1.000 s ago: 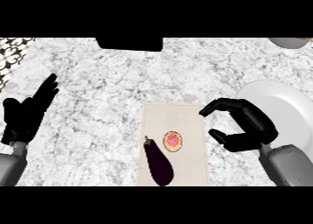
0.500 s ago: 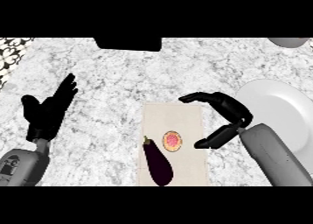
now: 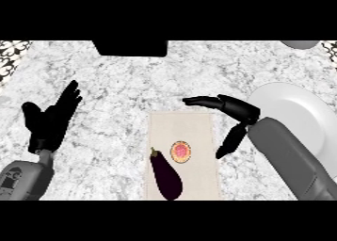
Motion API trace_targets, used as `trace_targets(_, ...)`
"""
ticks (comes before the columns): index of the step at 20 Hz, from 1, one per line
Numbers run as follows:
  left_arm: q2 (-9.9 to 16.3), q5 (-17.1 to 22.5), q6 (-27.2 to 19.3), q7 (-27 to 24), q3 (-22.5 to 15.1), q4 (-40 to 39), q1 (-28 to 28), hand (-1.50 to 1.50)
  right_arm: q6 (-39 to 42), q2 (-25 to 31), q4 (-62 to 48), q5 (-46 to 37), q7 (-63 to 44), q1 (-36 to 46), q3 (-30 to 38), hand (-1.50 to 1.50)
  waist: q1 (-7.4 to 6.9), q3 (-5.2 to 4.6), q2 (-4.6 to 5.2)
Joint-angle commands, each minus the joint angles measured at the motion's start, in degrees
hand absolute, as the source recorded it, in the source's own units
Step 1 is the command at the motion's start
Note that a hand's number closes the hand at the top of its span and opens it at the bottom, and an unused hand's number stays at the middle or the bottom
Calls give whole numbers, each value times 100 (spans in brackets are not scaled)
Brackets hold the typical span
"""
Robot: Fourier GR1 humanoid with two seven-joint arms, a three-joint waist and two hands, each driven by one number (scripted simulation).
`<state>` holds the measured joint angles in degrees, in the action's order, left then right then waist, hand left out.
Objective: Pick the cupcake from the placemat and place it in the plate
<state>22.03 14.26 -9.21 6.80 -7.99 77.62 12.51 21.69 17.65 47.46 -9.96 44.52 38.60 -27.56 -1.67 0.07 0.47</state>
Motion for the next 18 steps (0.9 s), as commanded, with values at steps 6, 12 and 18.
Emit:
trace_targets(6, 18, -72, 188, -135, 259, 1, -306, 0, 335, -108, -179, -960, 1, 376, -552, -150, 116, -8, -47)
trace_targets(12, -37, -167, 255, -103, 368, 46, -332, 0, -65, -271, 247, -1645, -593, 302, -780, -150, 143, -7, -57)
trace_targets(18, -371, -340, 82, 180, 304, 139, -165, 0, -230, -561, -100, -2378, -814, 420, -849, -150, 133, -6, -45)
